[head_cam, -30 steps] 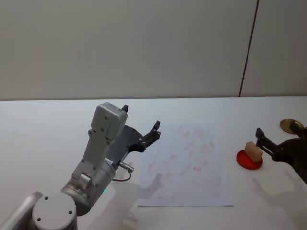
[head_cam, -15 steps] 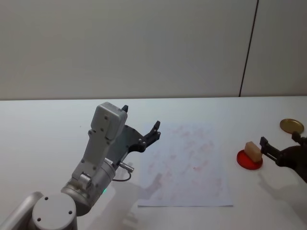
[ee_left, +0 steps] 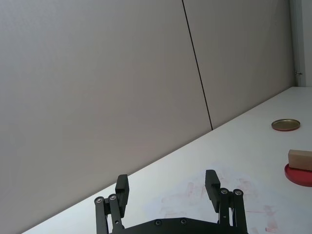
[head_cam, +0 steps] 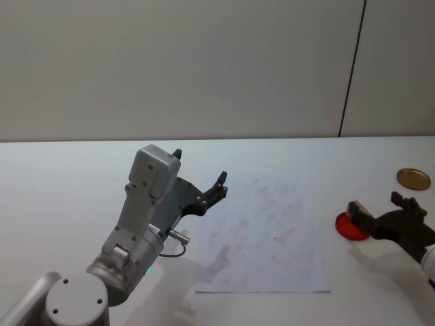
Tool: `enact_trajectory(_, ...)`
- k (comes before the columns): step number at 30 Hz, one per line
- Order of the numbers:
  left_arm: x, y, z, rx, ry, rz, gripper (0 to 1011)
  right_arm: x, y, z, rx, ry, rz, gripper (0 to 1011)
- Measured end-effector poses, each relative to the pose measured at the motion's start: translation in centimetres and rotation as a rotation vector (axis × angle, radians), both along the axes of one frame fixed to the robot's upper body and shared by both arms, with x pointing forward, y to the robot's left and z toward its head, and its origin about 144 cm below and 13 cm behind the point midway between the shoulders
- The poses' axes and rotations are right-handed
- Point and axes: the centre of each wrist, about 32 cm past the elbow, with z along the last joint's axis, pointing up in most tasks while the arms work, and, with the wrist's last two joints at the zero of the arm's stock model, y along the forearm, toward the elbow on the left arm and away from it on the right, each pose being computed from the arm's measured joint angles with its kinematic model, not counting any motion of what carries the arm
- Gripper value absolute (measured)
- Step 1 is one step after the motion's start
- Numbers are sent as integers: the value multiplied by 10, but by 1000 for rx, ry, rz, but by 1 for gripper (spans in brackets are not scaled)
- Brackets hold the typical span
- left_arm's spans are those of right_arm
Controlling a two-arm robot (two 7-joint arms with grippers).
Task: Use the one hand to pick up the stamp and affix it onto the A4 paper.
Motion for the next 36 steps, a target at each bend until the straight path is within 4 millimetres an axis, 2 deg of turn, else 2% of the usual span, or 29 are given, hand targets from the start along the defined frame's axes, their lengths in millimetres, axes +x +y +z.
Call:
enact_trajectory(27, 0, 0, 0, 0, 0, 0, 993, 23, 10, -17, -32, 91, 22, 1001)
enact_trajectory(34, 0, 0, 0, 0, 0, 0, 993, 25, 10, -19, -30, 101, 22, 860)
enact_trajectory(36, 0, 0, 0, 0, 0, 0, 993, 25, 10, -20, -29, 103, 22, 781)
